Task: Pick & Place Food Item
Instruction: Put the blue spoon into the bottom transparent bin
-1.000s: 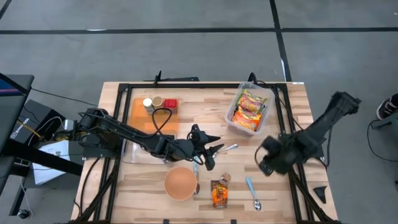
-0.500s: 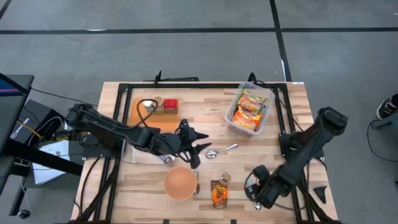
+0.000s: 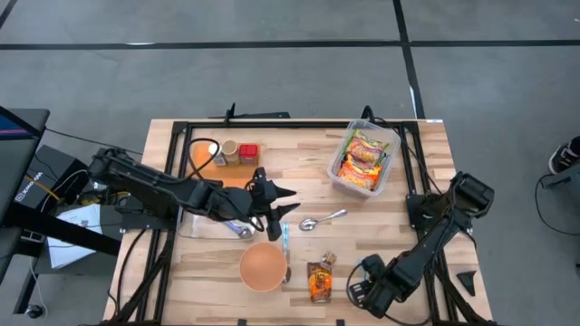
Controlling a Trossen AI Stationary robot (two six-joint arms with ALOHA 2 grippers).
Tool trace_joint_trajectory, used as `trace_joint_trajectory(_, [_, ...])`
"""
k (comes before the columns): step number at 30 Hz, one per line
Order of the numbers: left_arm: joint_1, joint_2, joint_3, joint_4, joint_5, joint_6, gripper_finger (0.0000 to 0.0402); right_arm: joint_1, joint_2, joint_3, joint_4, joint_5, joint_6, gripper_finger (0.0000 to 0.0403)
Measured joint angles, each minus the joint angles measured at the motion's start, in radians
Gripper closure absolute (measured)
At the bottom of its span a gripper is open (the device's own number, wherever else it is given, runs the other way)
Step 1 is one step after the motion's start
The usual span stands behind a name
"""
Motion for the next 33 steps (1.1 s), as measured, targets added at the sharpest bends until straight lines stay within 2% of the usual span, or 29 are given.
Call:
trace_joint_trajectory(5, [-0.004, 0.001, -0.050, 0.053, 0.034, -0.020, 0.0257, -0.003, 0.048, 0.026, -0.001, -0.009, 0.000, 0.0257])
trace_joint_trajectory(14, [-0.019, 0.001, -0.054, 0.060, 0.043, -0.043, 0.0257, -0.003, 0.077, 0.026, -0.017, -0.037, 0.000, 0.0269])
trace_joint_trajectory(33, [-0.020, 0.001, -0.054, 0.059, 0.042, -0.047, 0.0257, -0.003, 0.075, 0.014, -0.036, 0.000, -0.050, 0.0358])
